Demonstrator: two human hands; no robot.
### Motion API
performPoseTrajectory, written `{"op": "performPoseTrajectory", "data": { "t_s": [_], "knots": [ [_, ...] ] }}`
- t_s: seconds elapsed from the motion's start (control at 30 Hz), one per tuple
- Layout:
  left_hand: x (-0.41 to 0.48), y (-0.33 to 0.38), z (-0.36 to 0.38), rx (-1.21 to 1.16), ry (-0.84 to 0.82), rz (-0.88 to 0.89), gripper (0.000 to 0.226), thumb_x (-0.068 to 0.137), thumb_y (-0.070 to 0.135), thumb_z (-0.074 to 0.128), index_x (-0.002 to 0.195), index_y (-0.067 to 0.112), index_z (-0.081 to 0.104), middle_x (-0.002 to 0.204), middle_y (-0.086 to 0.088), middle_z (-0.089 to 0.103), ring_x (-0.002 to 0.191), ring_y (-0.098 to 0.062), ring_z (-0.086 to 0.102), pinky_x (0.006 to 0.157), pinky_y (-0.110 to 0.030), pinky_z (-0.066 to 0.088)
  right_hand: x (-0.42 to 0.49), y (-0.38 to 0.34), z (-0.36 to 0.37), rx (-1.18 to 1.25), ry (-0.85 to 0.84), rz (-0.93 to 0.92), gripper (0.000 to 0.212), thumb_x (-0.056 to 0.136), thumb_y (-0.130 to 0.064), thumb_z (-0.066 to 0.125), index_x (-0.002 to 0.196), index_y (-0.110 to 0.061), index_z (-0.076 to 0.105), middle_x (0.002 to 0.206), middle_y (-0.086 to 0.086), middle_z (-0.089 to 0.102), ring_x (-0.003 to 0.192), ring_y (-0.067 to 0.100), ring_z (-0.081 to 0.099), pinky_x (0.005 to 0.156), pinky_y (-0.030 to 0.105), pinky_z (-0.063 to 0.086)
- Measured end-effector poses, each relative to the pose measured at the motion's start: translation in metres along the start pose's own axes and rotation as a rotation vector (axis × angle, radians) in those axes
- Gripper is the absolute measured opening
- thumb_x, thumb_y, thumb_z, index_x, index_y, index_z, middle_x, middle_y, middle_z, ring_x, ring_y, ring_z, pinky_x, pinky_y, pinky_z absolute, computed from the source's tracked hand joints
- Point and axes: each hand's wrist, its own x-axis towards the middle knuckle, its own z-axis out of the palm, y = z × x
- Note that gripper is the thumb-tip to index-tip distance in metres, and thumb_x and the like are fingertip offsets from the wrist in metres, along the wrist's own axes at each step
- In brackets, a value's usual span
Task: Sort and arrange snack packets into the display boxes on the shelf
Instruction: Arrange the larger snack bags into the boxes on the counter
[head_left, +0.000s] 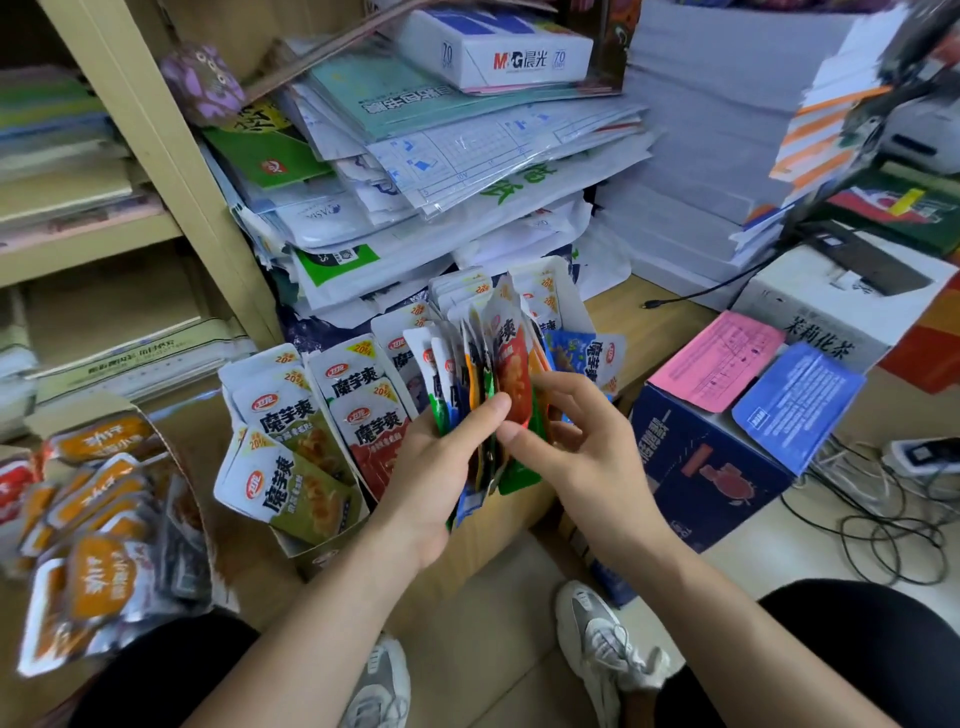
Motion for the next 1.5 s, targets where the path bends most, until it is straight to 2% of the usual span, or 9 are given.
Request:
{"op": "performPoseTrajectory", "data": {
  "t_s": [0.1,0.2,0.33,0.5,0.7,0.9,1.03,1.27,1.5],
  "knots": [
    [0.003,0.002,-0.005,-0.003,0.003,0.009,0.013,0.090,0.014,0.070,0.101,0.018,0.076,0.096,-0.006,0.079,0.086,-0.022,0.077,0.065,-0.032,0.061,0.002,0.002,-0.004,0.236,0.001,0.110,0.030,0.084,-0.015,0.066,0.114,-0.018,0.067,0.113,0.002,0.073,0.107,0.029,0.068,0.095,0.056,0.054],
    [0.006,0.004,-0.008,0.031,0.002,0.033,0.018,0.087,0.012,0.072,0.104,0.017,0.075,0.100,-0.007,0.078,0.092,-0.025,0.076,0.073,-0.037,0.063,0.002,0.004,-0.005,0.304,0.000,0.164,0.030,0.093,0.006,0.053,0.115,-0.010,0.064,0.106,0.008,0.074,0.104,0.036,0.069,0.086,0.052,0.059],
    [0.004,0.002,-0.007,0.039,-0.021,0.093,0.017,0.095,0.021,0.061,0.101,0.019,0.077,0.097,-0.006,0.078,0.091,-0.019,0.075,0.071,-0.028,0.060,0.002,0.014,0.000,0.244,0.038,0.152,0.033,0.083,-0.009,0.065,0.114,-0.017,0.064,0.112,0.010,0.073,0.109,0.039,0.066,0.089,0.059,0.056],
    [0.002,0.000,-0.005,-0.090,-0.086,0.097,0.052,0.106,0.037,0.027,0.105,0.023,0.078,0.104,-0.006,0.077,0.094,-0.016,0.074,0.072,-0.027,0.059,0.000,0.014,0.005,0.288,0.034,0.180,0.030,0.089,-0.004,0.071,0.116,-0.011,0.060,0.113,0.009,0.073,0.109,0.032,0.069,0.087,0.055,0.058],
    [0.009,-0.003,-0.013,0.101,-0.122,0.161,0.054,0.093,0.036,0.057,0.146,0.031,0.050,0.132,0.007,0.067,0.121,-0.013,0.064,0.102,-0.039,0.051,0.000,0.014,0.008,0.223,0.074,0.112,0.031,0.086,-0.002,0.074,0.112,-0.009,0.060,0.115,0.004,0.074,0.107,0.027,0.070,0.085,0.052,0.059],
    [0.008,-0.004,-0.013,0.121,-0.031,0.243,0.031,0.100,0.024,0.058,0.110,0.053,0.055,0.102,0.035,0.070,0.100,0.010,0.067,0.079,-0.016,0.054,-0.003,0.014,0.011,0.201,0.082,0.068,0.041,0.079,0.001,0.080,0.110,-0.011,0.056,0.123,0.004,0.069,0.106,0.028,0.071,0.079,0.053,0.061],
    [0.008,-0.003,-0.013,0.160,-0.013,0.221,0.036,0.089,0.039,0.067,0.123,0.045,0.059,0.115,0.018,0.072,0.107,-0.006,0.070,0.091,-0.035,0.058,-0.003,0.014,0.013,0.132,0.077,-0.009,0.044,0.077,0.000,0.082,0.111,-0.012,0.056,0.129,0.006,0.065,0.113,0.022,0.067,0.083,0.040,0.060],
    [0.013,0.002,-0.019,0.073,0.123,0.218,0.045,0.087,0.001,0.070,0.124,0.026,0.062,0.105,-0.007,0.076,0.093,-0.031,0.075,0.078,-0.048,0.061,-0.006,0.001,0.016,0.312,0.157,0.139,0.013,0.097,-0.011,0.062,0.105,0.000,0.061,0.099,0.015,0.074,0.091,0.038,0.072,0.077,0.042,0.062],
    [0.013,-0.002,-0.015,0.167,0.067,0.257,0.052,0.081,0.008,0.080,0.124,0.029,0.059,0.108,0.000,0.076,0.097,-0.021,0.075,0.087,-0.047,0.060,-0.003,-0.001,0.017,0.491,0.216,0.293,0.019,0.104,-0.022,0.050,0.107,-0.006,0.059,0.096,0.011,0.076,0.088,0.027,0.074,0.074,0.039,0.061]
  ]
}}
